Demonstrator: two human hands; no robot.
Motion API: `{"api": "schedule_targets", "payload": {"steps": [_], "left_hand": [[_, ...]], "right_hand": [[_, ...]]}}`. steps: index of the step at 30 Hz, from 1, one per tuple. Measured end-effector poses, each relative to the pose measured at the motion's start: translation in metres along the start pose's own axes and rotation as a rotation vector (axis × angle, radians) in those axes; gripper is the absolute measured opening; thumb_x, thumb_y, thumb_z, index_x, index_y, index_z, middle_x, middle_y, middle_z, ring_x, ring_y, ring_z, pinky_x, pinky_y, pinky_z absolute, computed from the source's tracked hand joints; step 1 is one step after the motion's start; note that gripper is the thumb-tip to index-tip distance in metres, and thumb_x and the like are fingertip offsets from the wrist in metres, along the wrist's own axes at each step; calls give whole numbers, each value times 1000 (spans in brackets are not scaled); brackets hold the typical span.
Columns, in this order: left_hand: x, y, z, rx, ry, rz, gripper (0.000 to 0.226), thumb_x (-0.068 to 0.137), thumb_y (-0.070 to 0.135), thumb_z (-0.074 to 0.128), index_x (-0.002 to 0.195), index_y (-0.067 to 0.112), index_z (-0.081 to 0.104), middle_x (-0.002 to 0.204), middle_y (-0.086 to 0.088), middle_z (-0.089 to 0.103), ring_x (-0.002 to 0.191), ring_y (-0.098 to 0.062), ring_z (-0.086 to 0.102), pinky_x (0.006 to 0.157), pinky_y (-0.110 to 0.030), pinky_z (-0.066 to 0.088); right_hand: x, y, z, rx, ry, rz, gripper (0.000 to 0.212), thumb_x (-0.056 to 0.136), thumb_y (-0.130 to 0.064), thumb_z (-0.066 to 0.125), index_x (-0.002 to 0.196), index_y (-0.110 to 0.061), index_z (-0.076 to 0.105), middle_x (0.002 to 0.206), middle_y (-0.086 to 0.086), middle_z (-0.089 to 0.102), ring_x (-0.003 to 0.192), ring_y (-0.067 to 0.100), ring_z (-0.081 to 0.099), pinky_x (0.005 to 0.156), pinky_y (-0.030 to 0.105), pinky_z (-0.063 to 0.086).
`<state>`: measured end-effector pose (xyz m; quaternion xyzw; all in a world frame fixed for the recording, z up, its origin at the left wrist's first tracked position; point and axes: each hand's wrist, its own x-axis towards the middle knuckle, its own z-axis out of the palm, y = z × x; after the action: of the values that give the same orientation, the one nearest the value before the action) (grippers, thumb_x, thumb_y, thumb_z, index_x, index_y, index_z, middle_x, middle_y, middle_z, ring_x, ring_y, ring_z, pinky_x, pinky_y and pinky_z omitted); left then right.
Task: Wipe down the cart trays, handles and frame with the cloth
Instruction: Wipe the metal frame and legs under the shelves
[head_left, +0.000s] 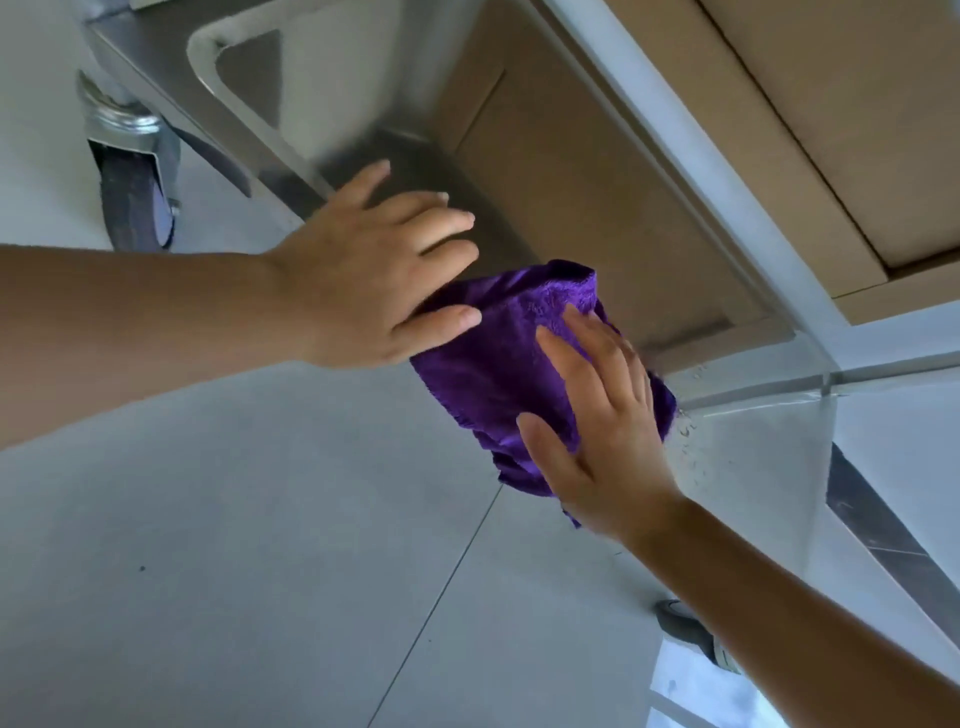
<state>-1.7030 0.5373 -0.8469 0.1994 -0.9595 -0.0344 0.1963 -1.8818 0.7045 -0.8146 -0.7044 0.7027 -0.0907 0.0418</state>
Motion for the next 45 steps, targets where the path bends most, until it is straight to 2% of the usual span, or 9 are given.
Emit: {"api": "schedule_targets", "payload": {"steps": [2,4,6,11,16,24,33,38,45], "left_hand": [[4,23,3,8,-28,65,65,90,51,25,111,2,62,123,-21,59,116,-37,54,95,-58,37],[9,35,6,23,-49,118,66,90,52,23,108,3,64,117,-19,62,112,-36,57,93,-55,41],[19,38,9,2,-68,109,65,91,52,22,107,5,64,114,-17,63,110,-35,58,94,-51,42],[43,51,19,-230,-30,-112,65,90,52,21,116,5,58,118,-13,59,107,-33,57,93,-44,40],[51,72,27,-320,21,-361,72,85,54,14,115,8,61,122,-11,59,114,-31,52,102,-44,30],[56,81,36,-288,52,-509,66,87,50,22,122,5,56,129,-16,55,122,-35,47,105,-46,31],[55,81,43,-182,23,-488,68,81,46,30,126,-1,53,130,-23,53,122,-40,48,102,-48,36],[55,82,40,-172,-38,-505,68,82,46,33,134,4,47,142,-20,42,132,-36,37,110,-43,25],[54,83,44,-115,-15,-480,61,78,43,44,121,1,59,131,-22,53,124,-39,47,105,-46,34]], "right_hand": [[-11,-6,7,-7,-186,141,67,86,-64,26,146,-40,11,158,-6,6,144,19,2,116,52,6],[-15,2,11,-78,-300,115,71,79,-77,11,140,-50,-12,151,-20,-19,142,10,-17,113,45,-9],[-11,15,11,-74,-313,65,66,77,-79,0,135,-55,-19,147,-23,-24,138,5,-23,112,44,-13],[0,49,4,-94,-353,-61,60,81,-76,-2,136,-56,-18,150,-20,-17,140,6,-21,113,47,-14],[22,88,-1,-147,-345,-200,62,87,-71,5,144,-45,0,153,-12,-5,144,17,-7,113,56,-4],[57,127,-3,-160,-318,-243,68,87,-72,8,147,-39,7,155,-10,-2,144,18,-5,114,52,-3],[94,159,-10,-185,-267,-25,61,87,-62,16,143,-42,4,159,-4,3,146,22,-2,116,52,1],[115,185,-4,-241,-240,103,69,84,-67,7,148,-41,6,159,-7,0,146,19,-5,116,52,5],[136,191,0,-158,-153,420,60,92,-60,16,148,-43,6,159,-8,0,146,18,-3,116,52,2]]}}
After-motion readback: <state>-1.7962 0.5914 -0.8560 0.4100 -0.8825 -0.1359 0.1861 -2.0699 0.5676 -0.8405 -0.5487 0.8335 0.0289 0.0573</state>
